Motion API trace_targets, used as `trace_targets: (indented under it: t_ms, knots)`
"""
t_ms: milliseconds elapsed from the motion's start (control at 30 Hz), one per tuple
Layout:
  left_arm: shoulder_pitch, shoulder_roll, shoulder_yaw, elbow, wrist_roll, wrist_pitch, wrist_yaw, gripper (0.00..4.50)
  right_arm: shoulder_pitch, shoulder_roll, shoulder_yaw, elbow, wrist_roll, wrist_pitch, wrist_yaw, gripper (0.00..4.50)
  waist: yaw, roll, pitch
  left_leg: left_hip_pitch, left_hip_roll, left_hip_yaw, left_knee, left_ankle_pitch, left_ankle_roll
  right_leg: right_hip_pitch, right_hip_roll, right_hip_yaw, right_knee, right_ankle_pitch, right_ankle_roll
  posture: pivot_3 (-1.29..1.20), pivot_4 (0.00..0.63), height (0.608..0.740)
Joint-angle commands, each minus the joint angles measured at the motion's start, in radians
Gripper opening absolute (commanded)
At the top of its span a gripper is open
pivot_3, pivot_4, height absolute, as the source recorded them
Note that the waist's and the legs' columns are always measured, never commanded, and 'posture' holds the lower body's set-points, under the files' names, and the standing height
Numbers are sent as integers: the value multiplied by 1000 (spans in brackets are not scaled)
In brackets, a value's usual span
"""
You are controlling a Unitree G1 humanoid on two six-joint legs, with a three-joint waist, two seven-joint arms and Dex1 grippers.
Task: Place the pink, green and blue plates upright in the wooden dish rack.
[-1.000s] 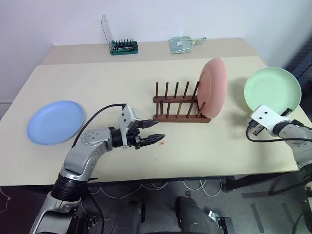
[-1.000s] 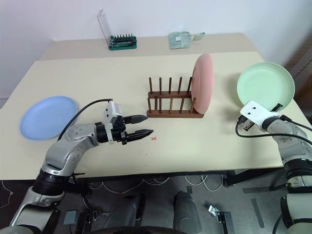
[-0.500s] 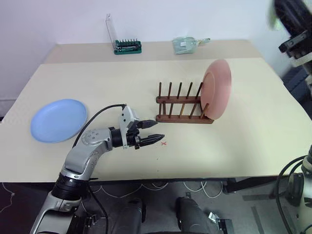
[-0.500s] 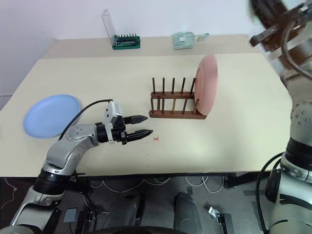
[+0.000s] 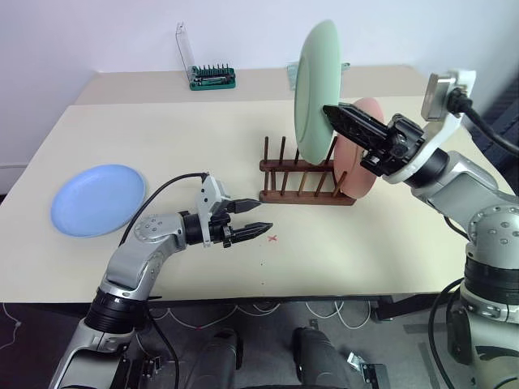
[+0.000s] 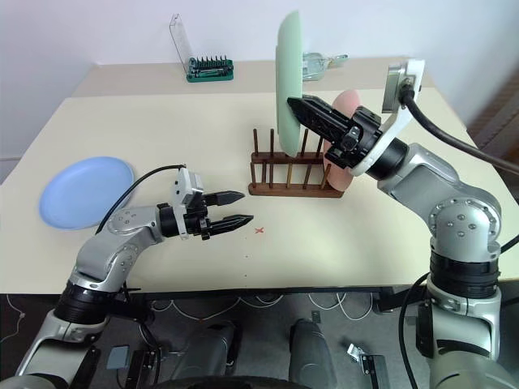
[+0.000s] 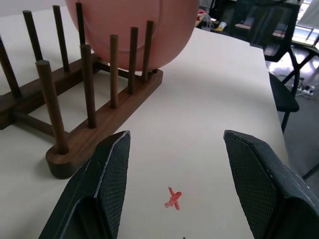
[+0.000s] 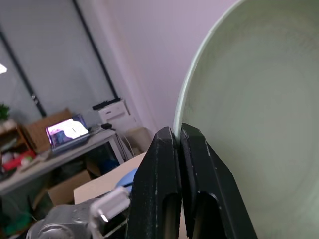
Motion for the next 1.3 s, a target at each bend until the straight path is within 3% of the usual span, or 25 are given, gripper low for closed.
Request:
trace_targets:
  t_ms: [33,600,700,933,1300]
  knots:
    - [-1,5,26,-36,-12,-4,4,3068,-38,13,-15,50,-31,1,8,34,0,0,0,0,0,0,0,0,0,0,0,0,0,0,0,0,150,740]
    - [-5,7,27,-30,-9,-12,3,3068,0,41,-47,111,-71,76,-6,34,0,0,0,0,0,0,0,0,0,0,0,0,0,0,0,0,150,740]
    - [-6,8,28,-25,-5,-17,4,3068,16,47,-53,107,-75,79,-5,890,-1,0,0,0,0,0,0,0,0,0,0,0,0,0,0,0,150,740]
    - [-3,7,27,-31,-4,-17,8,3068,21,58,-54,87,-101,74,-21,4225,-1,0,0,0,0,0,0,0,0,0,0,0,0,0,0,0,150,740]
    - [1,8,27,-36,-6,-11,13,3068,-7,16,-82,-25,-121,76,-80,4225,-1,0,0,0,0,0,0,0,0,0,0,0,0,0,0,0,150,740]
